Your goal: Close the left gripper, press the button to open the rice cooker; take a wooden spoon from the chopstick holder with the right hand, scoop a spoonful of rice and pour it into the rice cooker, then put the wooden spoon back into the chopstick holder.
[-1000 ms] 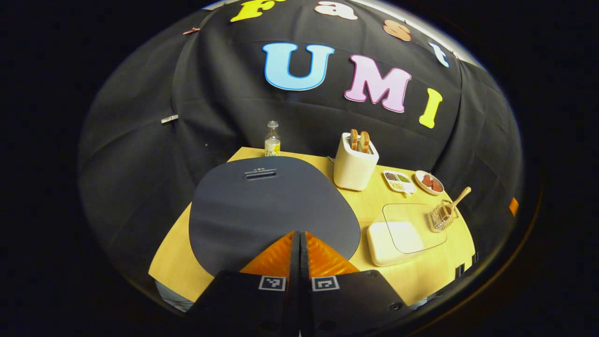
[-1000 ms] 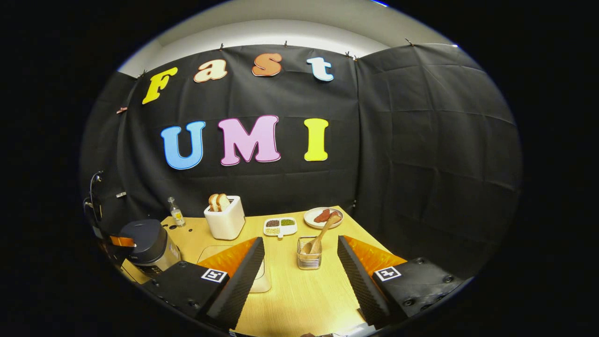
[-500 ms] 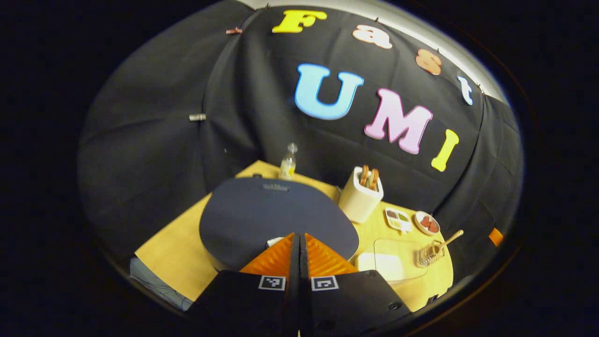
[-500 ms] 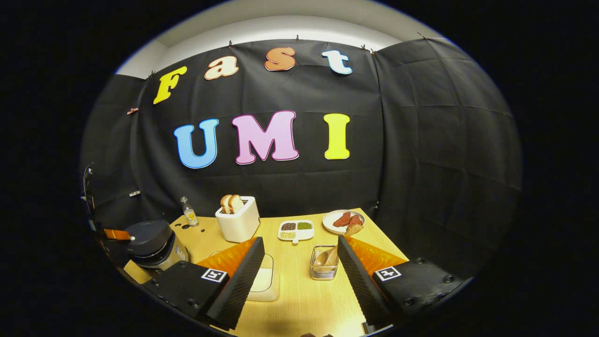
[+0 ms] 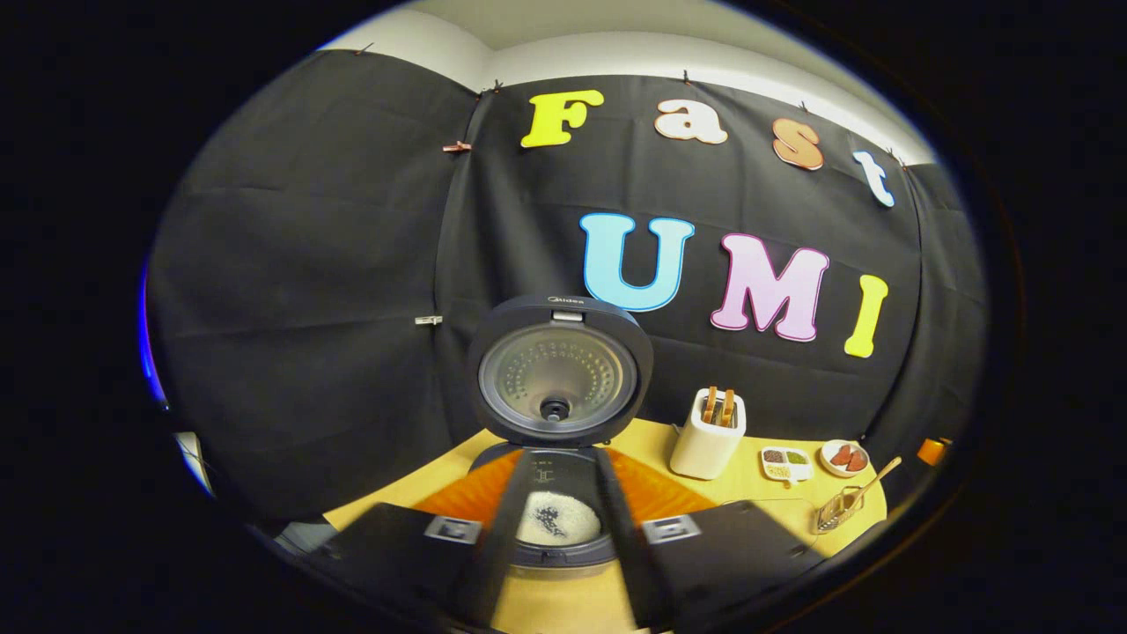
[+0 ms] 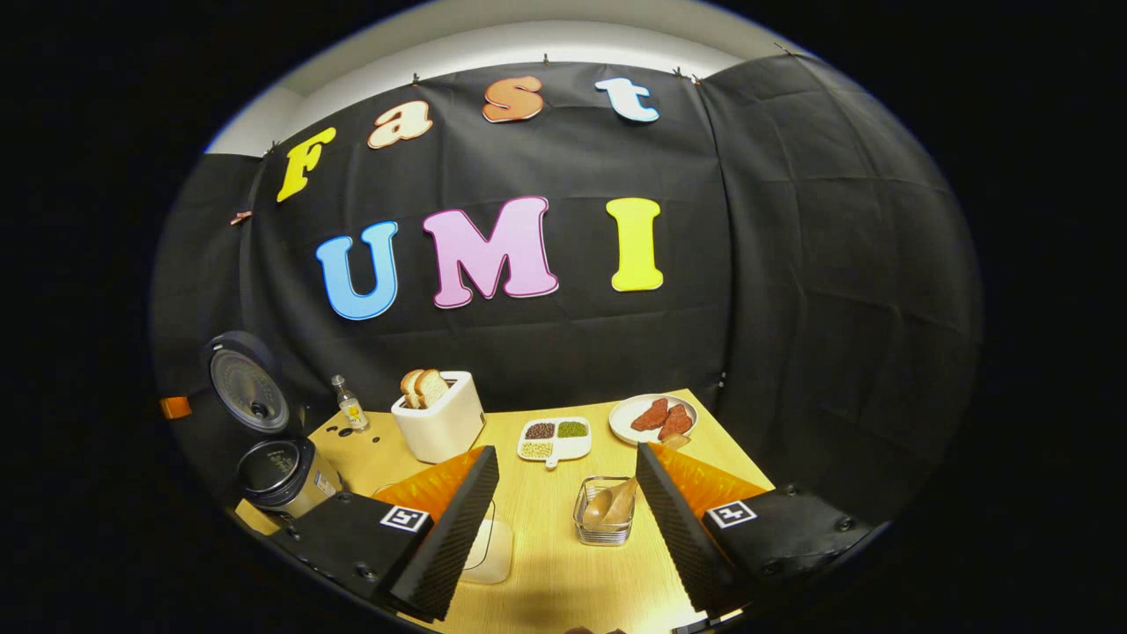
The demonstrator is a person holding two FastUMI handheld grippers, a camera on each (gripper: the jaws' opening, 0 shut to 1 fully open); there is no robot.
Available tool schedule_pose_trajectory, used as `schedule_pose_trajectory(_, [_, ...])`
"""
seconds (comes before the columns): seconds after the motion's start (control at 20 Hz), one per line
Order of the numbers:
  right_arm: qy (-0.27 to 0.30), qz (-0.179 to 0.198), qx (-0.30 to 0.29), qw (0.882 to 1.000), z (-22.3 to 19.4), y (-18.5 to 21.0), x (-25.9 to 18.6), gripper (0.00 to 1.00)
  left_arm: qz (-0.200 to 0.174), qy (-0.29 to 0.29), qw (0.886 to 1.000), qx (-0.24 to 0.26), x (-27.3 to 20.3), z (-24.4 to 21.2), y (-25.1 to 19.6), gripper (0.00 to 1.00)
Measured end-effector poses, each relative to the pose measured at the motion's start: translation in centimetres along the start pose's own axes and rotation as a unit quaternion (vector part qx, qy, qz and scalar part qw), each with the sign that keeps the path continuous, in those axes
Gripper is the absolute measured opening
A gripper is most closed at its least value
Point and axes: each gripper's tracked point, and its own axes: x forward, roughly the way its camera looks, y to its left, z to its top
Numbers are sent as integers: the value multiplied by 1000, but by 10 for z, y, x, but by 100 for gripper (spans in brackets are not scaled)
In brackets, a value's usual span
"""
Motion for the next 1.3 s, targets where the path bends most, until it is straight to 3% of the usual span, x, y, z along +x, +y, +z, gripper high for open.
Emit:
schedule_pose_trajectory(0.1, [9, -2, 4, 1000, -5, -11, 14, 98, 9, 6, 1000, -5, -10, -10, -4, 93])
schedule_pose_trajectory(0.15, [15, -4, 7, 1000, -9, -16, 22, 99, 15, 9, 1000, -4, -15, -13, -6, 95])
schedule_pose_trajectory(0.6, [84, -35, 56, 994, -58, -78, 94, 99, 64, 39, 997, 4, -45, -46, -36, 95])
schedule_pose_trajectory(1.3, [154, -63, 119, 979, -121, -102, 179, 99, 118, 90, 989, -14, -75, -95, -51, 95])
